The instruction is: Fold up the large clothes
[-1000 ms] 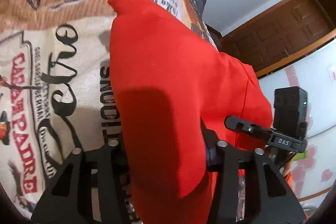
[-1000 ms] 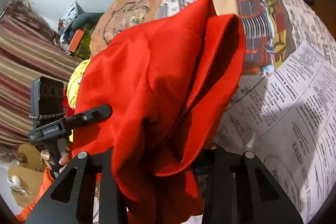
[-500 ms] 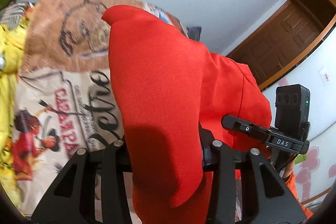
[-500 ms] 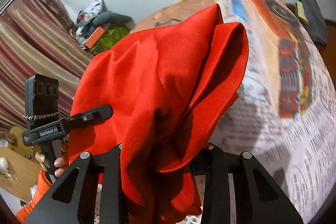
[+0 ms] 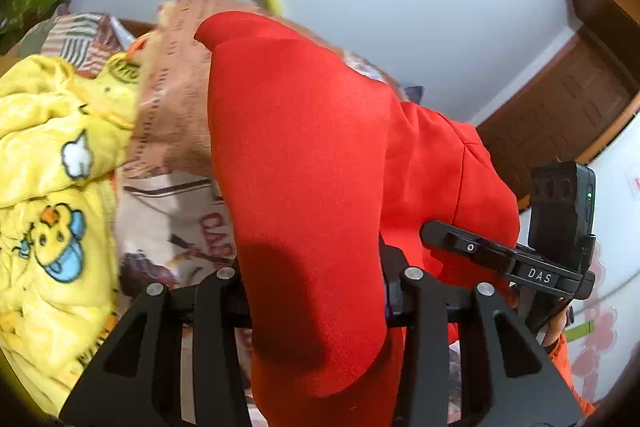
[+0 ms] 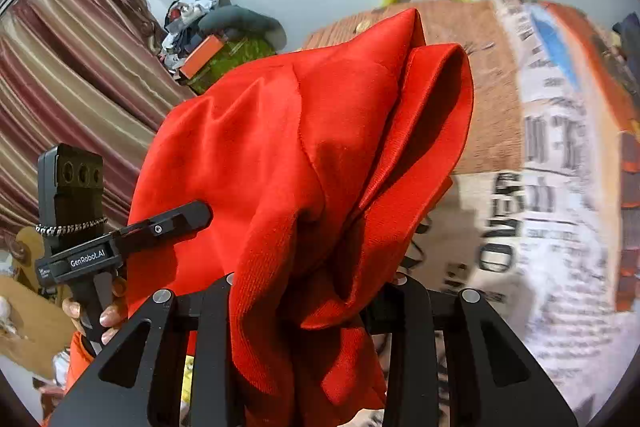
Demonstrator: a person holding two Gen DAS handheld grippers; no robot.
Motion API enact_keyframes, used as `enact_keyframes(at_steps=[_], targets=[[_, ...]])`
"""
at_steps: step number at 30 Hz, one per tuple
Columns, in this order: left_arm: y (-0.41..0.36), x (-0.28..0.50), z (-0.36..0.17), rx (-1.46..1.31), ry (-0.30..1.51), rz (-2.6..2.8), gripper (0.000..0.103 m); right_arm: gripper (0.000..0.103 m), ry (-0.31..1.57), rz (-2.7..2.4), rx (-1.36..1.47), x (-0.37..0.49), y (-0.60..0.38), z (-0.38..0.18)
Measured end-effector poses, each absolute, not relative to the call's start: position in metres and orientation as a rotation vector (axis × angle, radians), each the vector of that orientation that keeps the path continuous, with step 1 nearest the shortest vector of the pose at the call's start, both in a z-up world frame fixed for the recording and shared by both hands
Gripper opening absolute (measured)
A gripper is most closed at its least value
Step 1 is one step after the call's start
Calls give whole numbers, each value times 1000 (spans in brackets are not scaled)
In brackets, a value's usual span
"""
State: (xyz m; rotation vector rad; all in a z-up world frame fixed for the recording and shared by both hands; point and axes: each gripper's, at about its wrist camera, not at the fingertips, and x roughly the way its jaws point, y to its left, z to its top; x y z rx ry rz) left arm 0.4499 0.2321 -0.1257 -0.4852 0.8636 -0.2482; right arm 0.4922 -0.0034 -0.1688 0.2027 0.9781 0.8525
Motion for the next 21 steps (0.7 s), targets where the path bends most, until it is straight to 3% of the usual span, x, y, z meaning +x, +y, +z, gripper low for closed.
enact_keyframes(at_steps=[12, 15, 21], targets=[[300, 500, -270, -643, 1066, -140, 42, 28, 1196, 797, 183, 543, 71, -283], [306, 503, -307, -636, 1127, -105, 52, 29, 1261, 766, 161, 549, 76, -313], [309, 486, -299, -639, 1097, -116, 57, 35, 1275, 741, 216, 546, 55, -318]])
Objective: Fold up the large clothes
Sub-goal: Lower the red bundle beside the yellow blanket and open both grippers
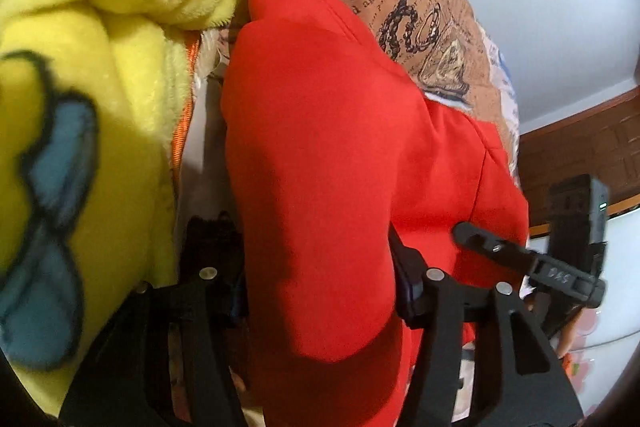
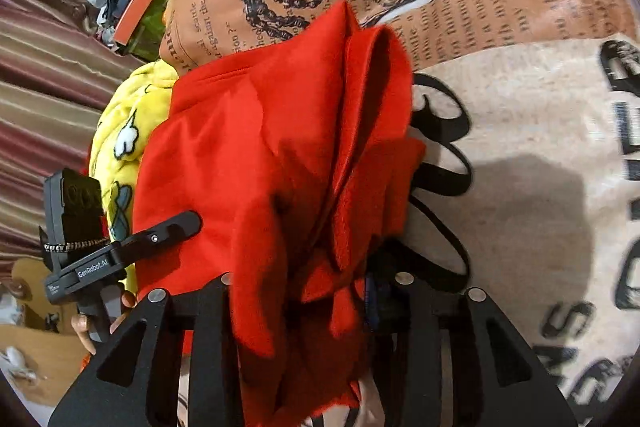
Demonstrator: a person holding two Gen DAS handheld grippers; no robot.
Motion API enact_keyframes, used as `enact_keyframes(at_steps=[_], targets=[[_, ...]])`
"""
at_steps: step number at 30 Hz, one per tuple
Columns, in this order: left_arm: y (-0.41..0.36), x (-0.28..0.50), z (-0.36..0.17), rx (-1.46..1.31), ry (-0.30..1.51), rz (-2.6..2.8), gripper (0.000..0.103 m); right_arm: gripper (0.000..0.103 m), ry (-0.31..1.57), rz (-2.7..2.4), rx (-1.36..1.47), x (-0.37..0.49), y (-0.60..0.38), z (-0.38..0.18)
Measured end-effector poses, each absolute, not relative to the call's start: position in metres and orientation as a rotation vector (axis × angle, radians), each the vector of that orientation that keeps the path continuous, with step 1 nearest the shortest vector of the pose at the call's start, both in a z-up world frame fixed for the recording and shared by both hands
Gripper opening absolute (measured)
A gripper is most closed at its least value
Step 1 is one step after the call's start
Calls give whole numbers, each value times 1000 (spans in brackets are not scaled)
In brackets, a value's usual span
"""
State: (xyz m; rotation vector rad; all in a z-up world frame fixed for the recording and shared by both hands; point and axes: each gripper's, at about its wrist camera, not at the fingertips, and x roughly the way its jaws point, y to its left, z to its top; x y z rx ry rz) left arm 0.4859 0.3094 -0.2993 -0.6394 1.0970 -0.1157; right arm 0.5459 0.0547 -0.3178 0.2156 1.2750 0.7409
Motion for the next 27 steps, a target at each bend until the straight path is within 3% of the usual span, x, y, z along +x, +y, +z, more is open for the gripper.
enact_keyframes(at_steps=[6, 11, 13, 20, 23, 27], targets=[[290, 458, -258, -384, 1036, -14, 58, 37, 1116, 676, 32, 516, 45, -273], [276, 425, -232, -288, 946, -26, 62, 55, 923, 691, -41, 486, 49, -241], [271, 415, -232, -263, 941, -25, 65, 58, 874, 691, -85, 475, 58, -239], [269, 413, -275, -220, 1036, 55, 67, 59, 994, 659, -277, 482, 82, -284], [286, 406, -288, -248, 1033, 99, 79, 59, 1053, 627, -297, 493, 68, -307], [294, 393, -289, -303, 1022, 102, 79, 59, 1044, 665, -223, 503, 45, -302]])
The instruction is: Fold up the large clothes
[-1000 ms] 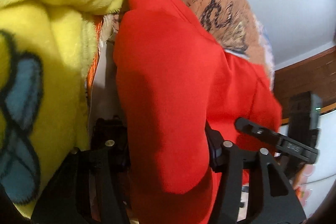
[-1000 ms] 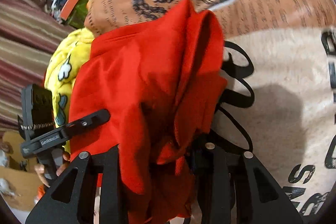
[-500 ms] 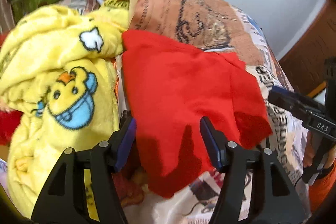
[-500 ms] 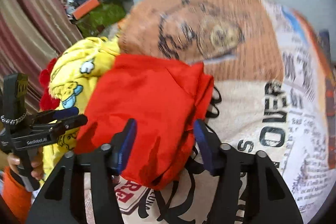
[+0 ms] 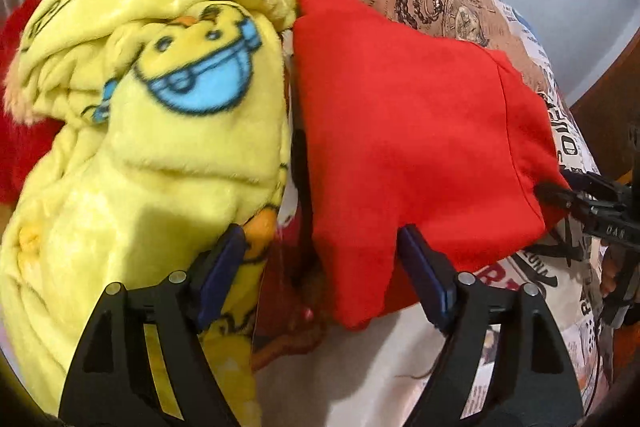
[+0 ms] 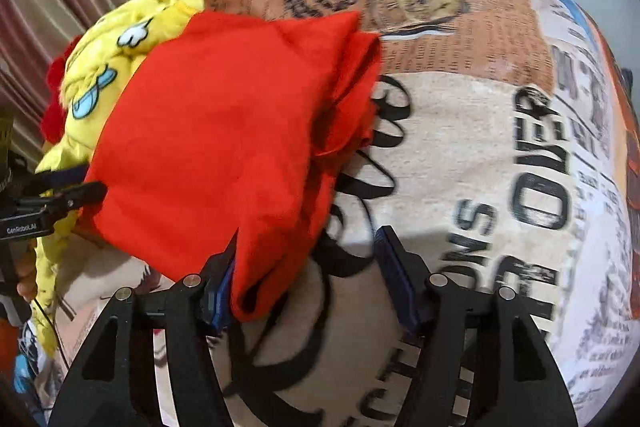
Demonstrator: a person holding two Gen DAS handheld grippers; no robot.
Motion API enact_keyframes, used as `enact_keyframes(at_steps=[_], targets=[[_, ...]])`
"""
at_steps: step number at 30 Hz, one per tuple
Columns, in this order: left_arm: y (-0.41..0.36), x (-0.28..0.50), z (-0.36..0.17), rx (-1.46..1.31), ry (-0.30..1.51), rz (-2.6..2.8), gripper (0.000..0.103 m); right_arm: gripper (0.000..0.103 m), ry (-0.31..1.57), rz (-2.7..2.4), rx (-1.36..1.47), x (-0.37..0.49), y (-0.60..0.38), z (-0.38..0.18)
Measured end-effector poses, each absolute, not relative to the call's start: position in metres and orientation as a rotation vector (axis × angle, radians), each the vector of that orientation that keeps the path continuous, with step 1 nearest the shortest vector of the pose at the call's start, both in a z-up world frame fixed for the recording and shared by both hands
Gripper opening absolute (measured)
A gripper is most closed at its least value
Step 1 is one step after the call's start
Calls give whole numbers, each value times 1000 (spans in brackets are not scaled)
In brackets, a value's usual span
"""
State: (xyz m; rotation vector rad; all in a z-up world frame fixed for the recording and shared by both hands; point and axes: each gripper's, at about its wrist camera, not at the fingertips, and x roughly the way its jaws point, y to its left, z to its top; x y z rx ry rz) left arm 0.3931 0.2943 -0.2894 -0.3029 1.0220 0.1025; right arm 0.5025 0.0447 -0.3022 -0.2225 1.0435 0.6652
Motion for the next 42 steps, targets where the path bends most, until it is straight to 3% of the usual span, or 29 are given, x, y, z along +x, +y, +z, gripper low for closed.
enact_keyframes(at_steps=[7, 12, 17, 28, 39, 41, 42], targets=[[279, 373, -275, -193, 1052, 171, 79, 59, 1024, 609, -185, 487, 19, -277], [268, 346, -234, -172, 982, 181, 79, 59, 954, 641, -97, 454, 4, -238], [241, 303, -159, -112, 816, 167, 79, 59, 838, 700, -17, 412, -8, -182], [173, 175, -7, -94, 343, 74, 79, 60, 391, 767, 22, 276, -38, -56], [124, 72, 33, -41, 77, 93, 79, 84, 94, 719, 37, 178, -56, -23], [122, 65, 30, -34, 63, 118, 86, 91, 84, 707, 43, 177, -55, -26], [120, 62, 29, -26, 59, 131, 96, 94, 84, 695, 43, 176, -54, -28]])
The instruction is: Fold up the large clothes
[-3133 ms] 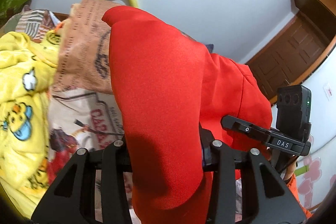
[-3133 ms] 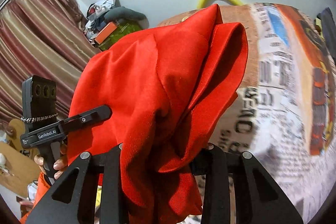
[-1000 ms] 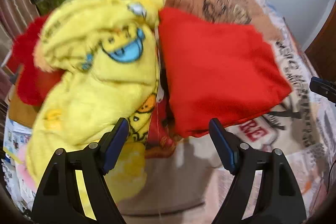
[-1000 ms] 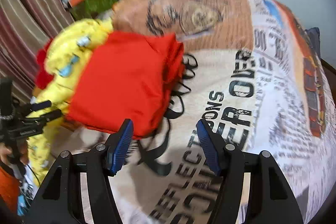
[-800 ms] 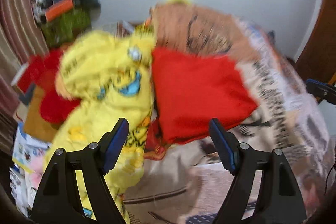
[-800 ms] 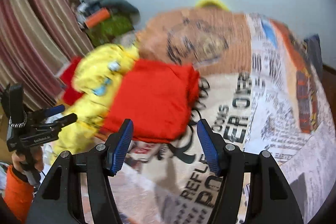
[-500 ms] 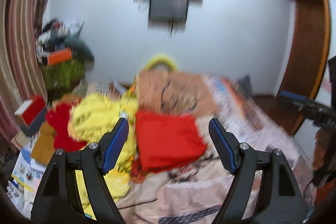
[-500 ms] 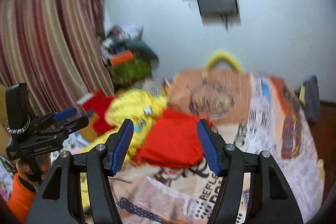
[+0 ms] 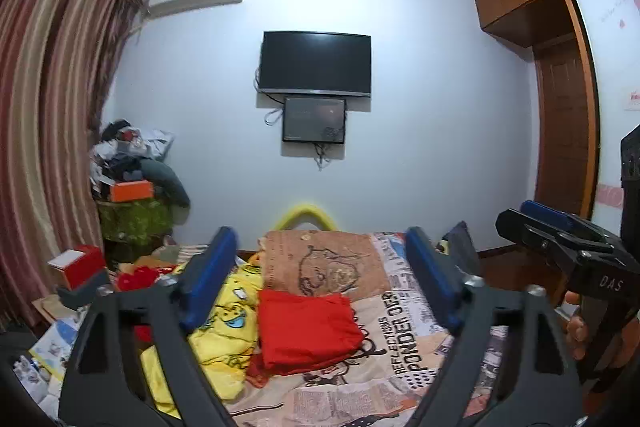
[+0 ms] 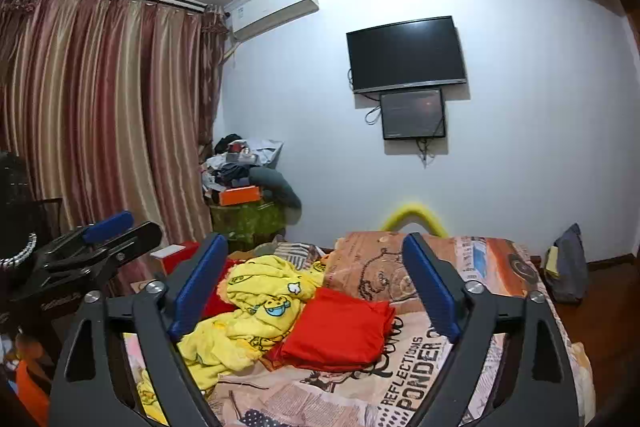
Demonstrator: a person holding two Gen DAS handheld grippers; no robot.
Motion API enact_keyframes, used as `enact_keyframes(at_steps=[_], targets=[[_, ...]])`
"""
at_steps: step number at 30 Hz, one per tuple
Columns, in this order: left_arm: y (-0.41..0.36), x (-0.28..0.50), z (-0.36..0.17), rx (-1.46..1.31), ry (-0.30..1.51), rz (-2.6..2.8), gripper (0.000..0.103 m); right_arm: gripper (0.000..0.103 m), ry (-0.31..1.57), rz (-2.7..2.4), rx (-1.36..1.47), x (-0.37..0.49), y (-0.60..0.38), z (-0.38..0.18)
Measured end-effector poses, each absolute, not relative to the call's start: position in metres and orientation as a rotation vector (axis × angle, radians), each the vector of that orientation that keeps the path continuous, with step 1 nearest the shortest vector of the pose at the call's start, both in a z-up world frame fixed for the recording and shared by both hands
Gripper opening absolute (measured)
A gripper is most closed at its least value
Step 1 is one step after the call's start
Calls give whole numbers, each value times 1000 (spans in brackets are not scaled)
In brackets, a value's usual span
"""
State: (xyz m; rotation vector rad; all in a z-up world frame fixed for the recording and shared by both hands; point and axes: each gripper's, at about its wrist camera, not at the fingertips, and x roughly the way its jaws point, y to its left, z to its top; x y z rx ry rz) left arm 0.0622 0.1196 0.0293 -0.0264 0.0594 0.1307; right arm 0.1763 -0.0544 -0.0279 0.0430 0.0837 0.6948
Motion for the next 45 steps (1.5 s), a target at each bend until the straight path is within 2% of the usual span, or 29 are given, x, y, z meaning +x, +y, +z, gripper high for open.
enact_keyframes(at_steps=[1, 2, 45], targets=[[118, 58, 28, -15, 50, 154, 103, 99, 82, 685, 39, 175, -53, -30], [116, 55, 26, -3, 36, 180, 103, 103, 78, 675, 34, 175, -53, -31], [110, 71, -3, -38, 138, 157, 103, 103, 172, 608, 19, 174, -62, -47]])
